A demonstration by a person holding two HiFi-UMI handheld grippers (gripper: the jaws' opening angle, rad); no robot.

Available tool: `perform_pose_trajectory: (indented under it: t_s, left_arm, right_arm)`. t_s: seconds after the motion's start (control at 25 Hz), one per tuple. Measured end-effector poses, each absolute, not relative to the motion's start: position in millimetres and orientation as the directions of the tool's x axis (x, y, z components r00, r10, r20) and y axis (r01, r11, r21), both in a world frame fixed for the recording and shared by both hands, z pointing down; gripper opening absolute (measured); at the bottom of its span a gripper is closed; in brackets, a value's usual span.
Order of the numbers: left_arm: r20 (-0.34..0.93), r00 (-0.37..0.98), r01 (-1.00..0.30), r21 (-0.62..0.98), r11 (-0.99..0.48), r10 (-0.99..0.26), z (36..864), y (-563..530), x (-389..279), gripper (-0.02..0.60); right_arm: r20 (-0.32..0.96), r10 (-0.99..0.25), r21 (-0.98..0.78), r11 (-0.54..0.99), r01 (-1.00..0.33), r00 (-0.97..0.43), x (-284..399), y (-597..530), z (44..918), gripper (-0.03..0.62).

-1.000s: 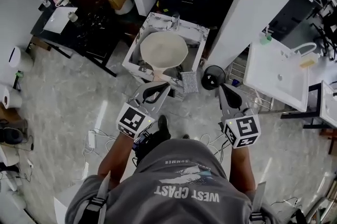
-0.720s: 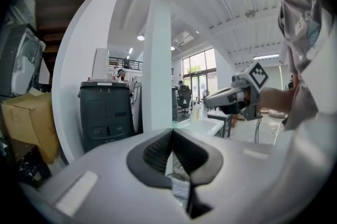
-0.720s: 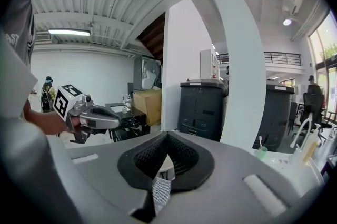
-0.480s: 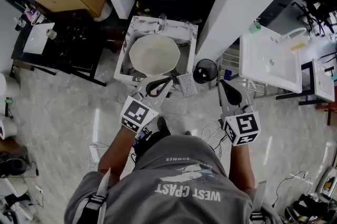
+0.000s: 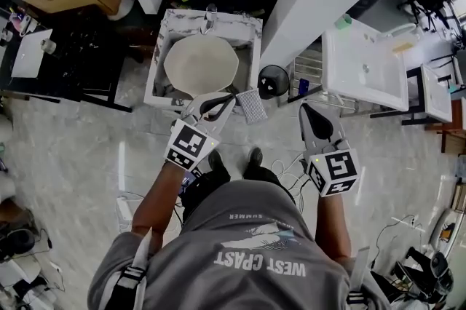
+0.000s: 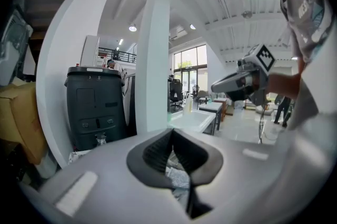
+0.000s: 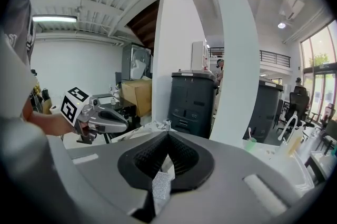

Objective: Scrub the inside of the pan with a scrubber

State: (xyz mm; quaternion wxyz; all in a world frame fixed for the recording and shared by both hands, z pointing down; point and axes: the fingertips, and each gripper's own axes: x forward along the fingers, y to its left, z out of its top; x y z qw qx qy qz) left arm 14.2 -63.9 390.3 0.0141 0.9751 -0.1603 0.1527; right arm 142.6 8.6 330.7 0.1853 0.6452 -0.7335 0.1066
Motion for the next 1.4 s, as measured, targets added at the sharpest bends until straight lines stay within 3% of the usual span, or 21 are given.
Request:
perform_pose_trajectory:
  t_s: [1.0,1.04,1.08,1.4]
  left_arm:
    - [0.668,0.723,-0.228,-0.007,-0.974,-0.175,565.1,-74.3,91.7,0.005]
    - [0.683,0.712,-0.22,-0.002,-0.975,-0.162,573.6,-73.7,93.6,0.017]
    - [0.698,0.7,-0.21,0.004,-0.978,-0.147,582.3,-72.8,95.4,0.084]
    - [0.785,0.612,-0.173,0.008,-0.985,-0.101,642.7,-68.7,106.3,0.199]
  right_arm:
    - [0.538,-0.82,-0.044,0.206,-0.978,-0.197,192.8,-14.3,420.0,0.002]
    - [0.542,-0.816,-0.048,0.207,-0.977,-0.2,193.7,-14.9,423.5,0.002]
    - [0.546,-0.813,-0.052,0.207,-0.977,-0.202,194.4,-15.3,426.8,0.002]
    - [0.576,-0.789,-0.081,0.207,-0.975,-0.215,197.5,-11.8,451.6,0.002]
